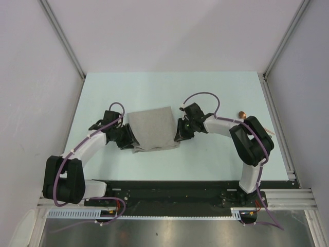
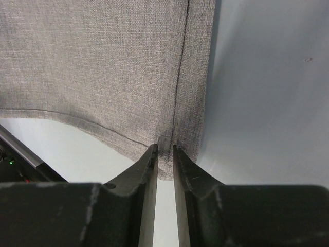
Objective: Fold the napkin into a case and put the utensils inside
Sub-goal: Smooth out the square-folded napkin at the center of the board.
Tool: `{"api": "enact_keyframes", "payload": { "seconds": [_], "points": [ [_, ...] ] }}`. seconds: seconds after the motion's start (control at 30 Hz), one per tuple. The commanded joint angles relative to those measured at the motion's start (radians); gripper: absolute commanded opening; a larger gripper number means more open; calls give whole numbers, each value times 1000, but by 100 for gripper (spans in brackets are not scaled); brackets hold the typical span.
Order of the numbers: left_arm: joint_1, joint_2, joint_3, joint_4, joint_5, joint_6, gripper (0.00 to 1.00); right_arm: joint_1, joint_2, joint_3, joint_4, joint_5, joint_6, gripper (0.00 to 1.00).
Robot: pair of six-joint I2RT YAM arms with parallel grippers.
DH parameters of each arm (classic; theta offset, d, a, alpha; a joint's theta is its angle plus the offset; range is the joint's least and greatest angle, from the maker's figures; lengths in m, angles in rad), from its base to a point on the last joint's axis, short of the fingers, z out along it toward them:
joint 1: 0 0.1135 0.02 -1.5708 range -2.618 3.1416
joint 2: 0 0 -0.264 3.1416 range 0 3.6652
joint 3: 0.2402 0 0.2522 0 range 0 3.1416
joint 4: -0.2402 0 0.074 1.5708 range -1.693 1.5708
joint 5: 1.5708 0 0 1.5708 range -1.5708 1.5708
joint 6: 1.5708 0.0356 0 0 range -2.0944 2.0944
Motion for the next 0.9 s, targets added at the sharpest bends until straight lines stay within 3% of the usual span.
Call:
{"api": "enact_keyframes", "payload": {
  "seconds": [0.0, 0.27, 0.33, 0.43, 0.87],
  "points": [
    [7, 4, 60, 15, 23, 23, 43, 14, 20, 34, 4, -9, -18, 22],
    [7, 24, 60, -4, 12, 32, 50, 24, 24, 42, 7, -14, -8, 25],
    [7, 18, 51, -2, 10, 32, 50, 23, 26, 50, 1, -11, -11, 21],
    [7, 11, 48, -1, 7, 32, 50, 18, 14, 54, -9, -14, -8, 6],
    [7, 21, 19, 22, 29, 34, 51, -12, -66, 24, -62, -9, -7, 0]
  ]
}}
